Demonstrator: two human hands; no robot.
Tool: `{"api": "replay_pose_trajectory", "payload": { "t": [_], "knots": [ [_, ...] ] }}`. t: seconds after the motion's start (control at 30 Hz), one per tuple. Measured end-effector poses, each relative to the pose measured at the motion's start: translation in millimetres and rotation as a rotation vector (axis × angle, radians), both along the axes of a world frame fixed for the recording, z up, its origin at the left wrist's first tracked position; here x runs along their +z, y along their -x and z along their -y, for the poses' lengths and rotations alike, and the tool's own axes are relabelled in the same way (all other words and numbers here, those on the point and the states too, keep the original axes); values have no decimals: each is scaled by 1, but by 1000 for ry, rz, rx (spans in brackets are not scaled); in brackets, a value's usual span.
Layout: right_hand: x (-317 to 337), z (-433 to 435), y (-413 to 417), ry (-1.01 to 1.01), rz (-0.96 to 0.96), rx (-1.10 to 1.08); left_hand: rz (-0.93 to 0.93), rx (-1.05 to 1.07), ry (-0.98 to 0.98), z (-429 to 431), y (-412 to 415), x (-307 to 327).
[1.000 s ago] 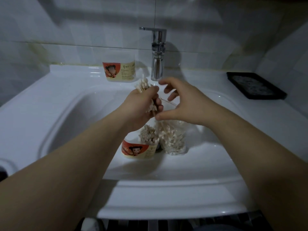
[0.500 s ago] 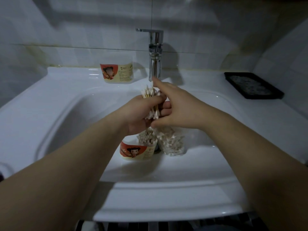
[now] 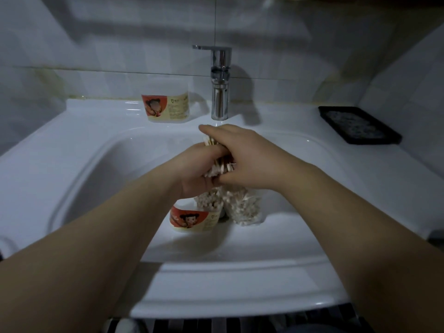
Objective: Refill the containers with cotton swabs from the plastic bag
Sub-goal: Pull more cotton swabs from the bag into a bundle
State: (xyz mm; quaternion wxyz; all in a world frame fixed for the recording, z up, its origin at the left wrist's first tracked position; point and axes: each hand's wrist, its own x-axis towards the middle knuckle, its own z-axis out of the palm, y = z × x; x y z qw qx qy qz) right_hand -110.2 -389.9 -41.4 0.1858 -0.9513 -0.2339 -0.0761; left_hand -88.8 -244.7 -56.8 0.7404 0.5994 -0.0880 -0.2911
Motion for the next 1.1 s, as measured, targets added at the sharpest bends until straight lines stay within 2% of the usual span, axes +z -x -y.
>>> {"api": "replay_pose_trajectory", "payload": {
  "t": [0.07, 0.2, 0.37, 0.47, 0.57, 0.67, 0.77, 0.9, 1.1],
  "knots": [
    [2, 0, 0, 6, 38, -12, 0, -1, 7, 0, 1, 2],
    [1, -1, 2, -56, -30, 9, -10, 17, 17, 0, 0, 2],
    [0, -3, -2, -69, 72, -29, -11, 16, -43, 1, -2, 2],
    [1, -2, -1, -113, 10, -28, -24, 43, -5, 3, -3, 0],
    [4, 3, 2, -215, -30, -81, -22, 218, 4, 2, -10, -2],
    [12, 10, 5, -323, 20, -213, -27, 410, 9, -5, -20, -1],
    [13, 13, 6, -150, -58, -293, -44, 473, 20, -9, -24, -3],
    [2, 13, 3, 179, -224, -284, 37, 411, -76, -6, -23, -11],
    [3, 6, 8, 262, -350, -215, 169, 380, -185, -4, -22, -14]
  ]
}}
